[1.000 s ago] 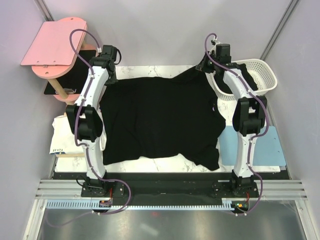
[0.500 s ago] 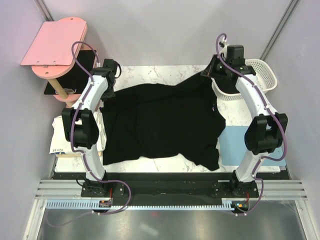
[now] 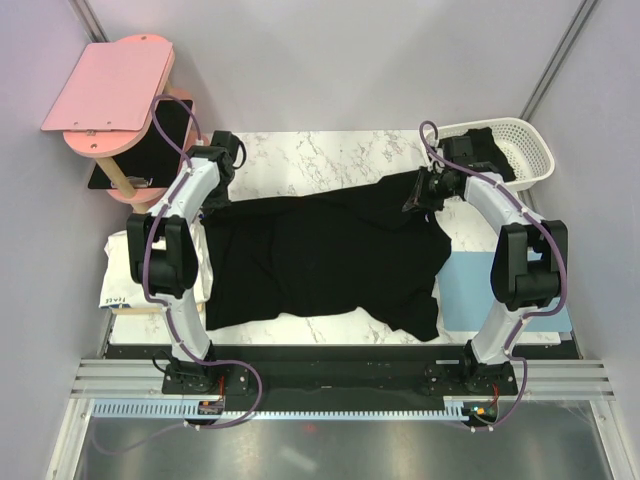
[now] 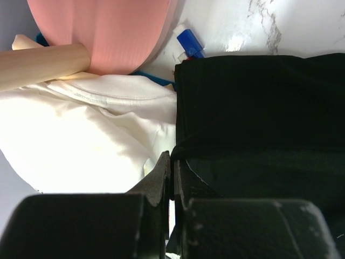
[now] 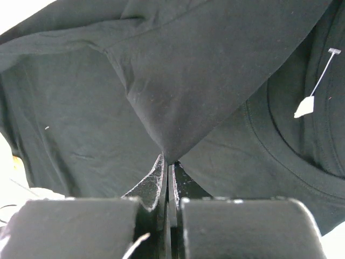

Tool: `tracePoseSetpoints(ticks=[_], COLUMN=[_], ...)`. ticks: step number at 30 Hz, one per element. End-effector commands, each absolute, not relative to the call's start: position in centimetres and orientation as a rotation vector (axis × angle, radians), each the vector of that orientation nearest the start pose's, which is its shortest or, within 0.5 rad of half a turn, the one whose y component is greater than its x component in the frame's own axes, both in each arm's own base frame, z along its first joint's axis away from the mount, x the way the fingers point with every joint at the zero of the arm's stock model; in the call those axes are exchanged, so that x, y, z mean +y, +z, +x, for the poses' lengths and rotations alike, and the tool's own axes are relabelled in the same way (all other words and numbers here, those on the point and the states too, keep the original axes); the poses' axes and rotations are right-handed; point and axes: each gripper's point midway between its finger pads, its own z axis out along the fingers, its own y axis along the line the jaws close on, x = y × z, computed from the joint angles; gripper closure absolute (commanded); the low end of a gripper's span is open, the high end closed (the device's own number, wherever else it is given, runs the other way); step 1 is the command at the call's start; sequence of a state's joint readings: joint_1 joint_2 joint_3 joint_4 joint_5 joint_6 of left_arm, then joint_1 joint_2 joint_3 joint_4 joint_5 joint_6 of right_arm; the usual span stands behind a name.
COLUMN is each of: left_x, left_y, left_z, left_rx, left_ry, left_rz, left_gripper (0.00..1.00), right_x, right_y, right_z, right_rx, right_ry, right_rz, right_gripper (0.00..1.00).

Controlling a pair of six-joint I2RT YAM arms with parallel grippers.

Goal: Fold and stack the t-shirts
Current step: Fold the flattened tshirt in 1/3 of the way

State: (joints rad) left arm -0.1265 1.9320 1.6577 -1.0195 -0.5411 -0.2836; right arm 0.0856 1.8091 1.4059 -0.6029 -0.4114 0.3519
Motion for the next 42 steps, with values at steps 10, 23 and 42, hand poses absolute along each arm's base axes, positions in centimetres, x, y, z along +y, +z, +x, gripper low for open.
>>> tracePoseSetpoints(ticks=[10,23,42], left_x=[3.0,3.1,3.1], left_y=[14.6,13.3,12.7], left_z=[40.5,38.7,39.1], left_rx=[2.559,2.597,2.609], left_ry=[0.648,0.677,0.705], left_rz=[-0.361,-0.372,-0.347], left_gripper=[0.98,0.98,0.98], right_x=[12.1,11.9,14.3], right_y=[14.8,14.4,19.3], right_z=[43.4,40.7,41.5], right_rx=[2.495,2.504,2.365], right_ry=[0.754,0.852,1.048], right_rz=[0.165,0.212,0.137], right_gripper=[1.00,1.00,1.00])
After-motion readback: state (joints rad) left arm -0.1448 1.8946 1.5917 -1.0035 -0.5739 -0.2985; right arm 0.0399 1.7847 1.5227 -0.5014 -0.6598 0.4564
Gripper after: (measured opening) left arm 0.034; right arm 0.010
